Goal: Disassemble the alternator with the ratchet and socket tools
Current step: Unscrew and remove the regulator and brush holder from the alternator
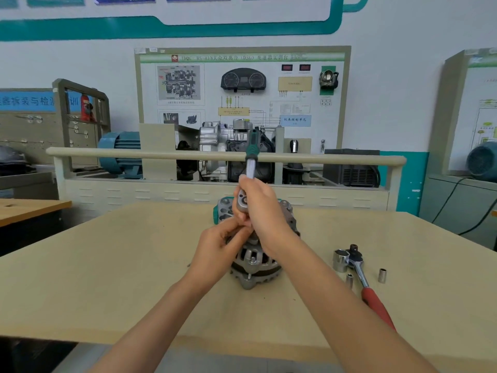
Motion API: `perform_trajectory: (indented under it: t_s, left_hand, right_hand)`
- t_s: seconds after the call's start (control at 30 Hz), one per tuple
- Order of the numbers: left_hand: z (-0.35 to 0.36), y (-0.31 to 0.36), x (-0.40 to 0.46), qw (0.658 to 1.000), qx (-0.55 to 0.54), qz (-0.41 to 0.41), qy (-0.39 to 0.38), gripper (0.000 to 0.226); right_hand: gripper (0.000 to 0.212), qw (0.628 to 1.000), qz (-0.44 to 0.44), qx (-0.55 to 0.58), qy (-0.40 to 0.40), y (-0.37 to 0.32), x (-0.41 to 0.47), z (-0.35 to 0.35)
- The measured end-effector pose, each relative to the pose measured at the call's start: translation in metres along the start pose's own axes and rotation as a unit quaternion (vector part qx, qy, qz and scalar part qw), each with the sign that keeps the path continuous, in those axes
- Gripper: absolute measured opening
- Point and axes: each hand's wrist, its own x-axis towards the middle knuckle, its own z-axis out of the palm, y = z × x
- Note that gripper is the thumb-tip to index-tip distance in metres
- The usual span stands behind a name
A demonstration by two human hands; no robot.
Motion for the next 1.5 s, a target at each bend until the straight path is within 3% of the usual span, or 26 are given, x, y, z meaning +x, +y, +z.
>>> perform_trajectory:
  t_s: [0.1,0.2,0.27,0.43,0.57,0.7,0.87,0.93,1.03,1.1,1.2,1.27,1.4,1.5]
  left_hand:
    - [0.001,0.0,-0.002,1.0,0.0,0.012,0.004,0.031]
    - [0.004,0.0,-0.003,1.0,0.009,0.014,0.011,0.025]
    - [0.005,0.001,-0.002,1.0,0.001,0.013,0.011,0.022]
    - [0.002,0.001,0.0,1.0,-0.019,-0.003,-0.003,0.02]
    - [0.002,0.0,-0.002,0.999,0.0,0.033,-0.008,0.015]
    - [0.006,0.001,-0.004,0.999,0.004,0.046,0.013,0.022]
    - [0.004,-0.001,-0.002,1.0,0.0,0.024,0.014,0.025]
    - [0.002,-0.004,-0.002,1.0,0.014,0.005,0.019,0.029]
    - [0.0,-0.005,-0.006,1.0,0.021,-0.007,0.013,0.021]
    - [0.001,0.001,-0.008,1.0,0.025,-0.001,0.004,0.02]
    - [-0.001,0.001,-0.005,0.998,0.055,0.014,-0.005,0.042]
    - [-0.002,-0.001,-0.001,0.998,0.058,0.016,-0.021,0.045]
    - [0.001,0.001,0.002,0.997,0.067,0.034,-0.024,0.051]
    - [0.002,0.0,0.003,0.996,0.074,0.047,-0.03,0.033]
  right_hand:
    - [0.03,0.989,-0.071,0.079,0.103,0.017,-0.012,0.009]
    - [0.028,0.97,-0.064,0.16,0.174,0.024,-0.016,0.012]
    - [0.029,0.977,-0.046,0.132,0.16,0.02,-0.011,0.007]
    - [0.03,0.997,0.013,0.071,0.019,-0.001,0.004,-0.008]
    - [0.029,0.981,-0.068,0.145,0.109,0.021,-0.016,0.002]
    - [0.028,0.967,-0.061,0.185,0.167,0.022,-0.016,0.008]
    - [0.032,0.999,-0.007,0.046,0.001,0.0,0.005,-0.004]
    - [0.032,0.999,-0.045,-0.012,-0.008,0.009,-0.004,0.002]
    - [0.029,0.979,-0.176,-0.075,0.077,0.043,-0.035,0.019]
    - [0.03,0.977,-0.177,-0.05,0.106,0.053,-0.043,0.022]
    - [0.03,0.98,-0.057,0.104,0.158,0.039,-0.025,0.018]
    - [0.027,0.959,0.008,0.221,0.177,0.03,-0.016,0.014]
    - [0.03,0.963,-0.045,0.228,0.137,0.022,-0.017,0.009]
    - [0.03,0.967,-0.108,0.204,0.105,0.007,-0.015,0.004]
